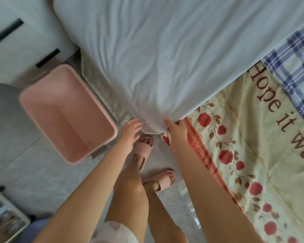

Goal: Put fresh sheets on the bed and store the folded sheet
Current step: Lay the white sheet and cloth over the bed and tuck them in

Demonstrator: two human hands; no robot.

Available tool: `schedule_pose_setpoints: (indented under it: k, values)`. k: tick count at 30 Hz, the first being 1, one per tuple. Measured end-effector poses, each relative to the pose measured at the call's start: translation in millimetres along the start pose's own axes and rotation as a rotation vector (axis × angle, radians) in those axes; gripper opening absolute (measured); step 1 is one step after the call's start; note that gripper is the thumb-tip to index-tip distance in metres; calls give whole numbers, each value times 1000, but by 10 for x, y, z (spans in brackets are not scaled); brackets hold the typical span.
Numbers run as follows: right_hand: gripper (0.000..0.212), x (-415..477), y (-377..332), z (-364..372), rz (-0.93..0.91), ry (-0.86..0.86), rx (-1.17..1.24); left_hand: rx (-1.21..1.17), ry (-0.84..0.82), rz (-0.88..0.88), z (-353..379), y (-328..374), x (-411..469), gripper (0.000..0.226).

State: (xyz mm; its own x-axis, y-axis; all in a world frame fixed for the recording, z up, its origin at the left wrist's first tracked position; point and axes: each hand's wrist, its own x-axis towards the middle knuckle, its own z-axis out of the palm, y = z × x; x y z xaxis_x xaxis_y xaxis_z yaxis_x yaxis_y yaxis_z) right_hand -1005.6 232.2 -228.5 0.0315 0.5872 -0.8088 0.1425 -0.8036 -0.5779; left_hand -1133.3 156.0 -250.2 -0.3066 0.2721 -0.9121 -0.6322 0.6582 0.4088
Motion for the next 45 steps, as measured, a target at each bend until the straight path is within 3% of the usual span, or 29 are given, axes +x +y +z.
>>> schedule_pose_setpoints:
  k: [5, 8, 10, 13, 16, 20, 23, 28, 31, 32, 35, 36, 38, 41, 43, 45]
  values:
    - [22, 26, 202, 38, 56, -127, 5, 44, 30, 1, -313, -118, 48, 23]
    - [28, -8, 261, 94, 12, -126, -23, 95, 28, -57, -442, -139, 118, 22]
    - [30, -105, 288, 261, -33, 8, -73, 102, 13, -109, -517, -94, 140, 27]
    - [11, -306, 378, 617, -40, 348, 37, 108, -54, -126, -577, 40, 121, 32]
    - [10, -453, 364, 922, -49, 466, 237, 77, -73, -161, -660, 238, 131, 34]
    - [8, -586, 264, 1092, -2, 273, 223, 83, -59, -151, -683, 482, 142, 37]
    - [22, -626, 208, 1139, 149, 200, 298, 107, -29, -141, -694, 602, 153, 31]
    - [8, -644, 173, 1101, 127, 249, 310, 80, -2, -95, -697, 675, 143, 53]
    - [11, -716, 236, 1074, 30, 355, 305, 96, 47, -116, -746, 506, 415, 100]
    - [11, -751, 267, 1057, 7, 384, 298, 93, 29, -177, -748, 495, 364, 105]
    - [17, -819, 326, 980, -7, 439, 238, -94, -100, -320, -681, 577, -41, 60]
    - [18, -839, 339, 948, -11, 446, 218, -211, -143, -326, -681, 542, -89, 55]
    - [18, -851, 349, 896, -28, 451, 192, -331, -173, -261, -714, 441, -80, 52]
    - [12, -874, 329, 862, -17, 441, 220, -457, -149, -158, -802, 502, -132, 23]
    - [7, -893, 286, 850, 93, 396, 341, -435, -109, -136, -887, 568, -155, 13]
    - [16, -907, 215, 806, 265, 298, 512, -405, -78, -96, -1001, 646, -234, 14]
